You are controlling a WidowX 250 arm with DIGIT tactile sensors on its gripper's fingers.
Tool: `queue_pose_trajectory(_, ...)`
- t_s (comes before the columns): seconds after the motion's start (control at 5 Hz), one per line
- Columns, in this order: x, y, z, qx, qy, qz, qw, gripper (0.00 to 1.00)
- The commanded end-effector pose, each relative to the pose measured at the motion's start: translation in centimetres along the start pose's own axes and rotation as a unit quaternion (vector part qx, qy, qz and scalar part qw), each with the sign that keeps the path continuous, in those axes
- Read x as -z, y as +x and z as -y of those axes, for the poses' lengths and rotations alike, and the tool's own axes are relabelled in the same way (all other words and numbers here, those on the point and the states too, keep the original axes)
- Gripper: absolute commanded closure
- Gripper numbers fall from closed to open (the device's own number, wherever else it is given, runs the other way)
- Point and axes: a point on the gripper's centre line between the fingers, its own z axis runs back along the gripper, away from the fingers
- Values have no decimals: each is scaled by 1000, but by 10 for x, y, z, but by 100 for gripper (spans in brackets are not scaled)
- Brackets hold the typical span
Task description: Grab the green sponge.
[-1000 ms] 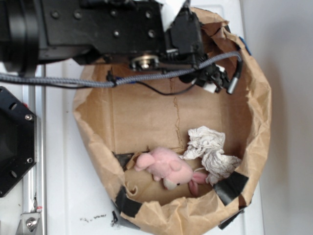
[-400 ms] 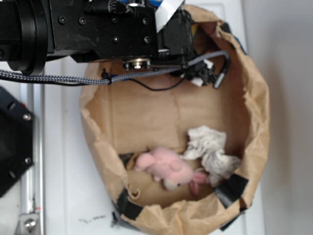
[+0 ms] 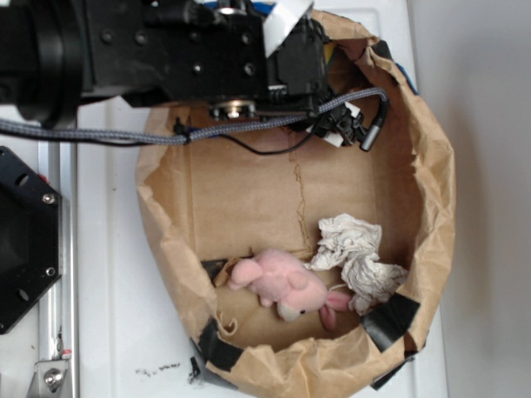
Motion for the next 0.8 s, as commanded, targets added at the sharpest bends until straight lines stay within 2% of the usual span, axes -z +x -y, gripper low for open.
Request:
queue_pose_trajectory(0.0, -8, 12, -5, -18, -12, 14, 1000, 0)
queue_pose_trajectory(0.6, 31, 12, 0, -11, 0, 26, 1000, 0)
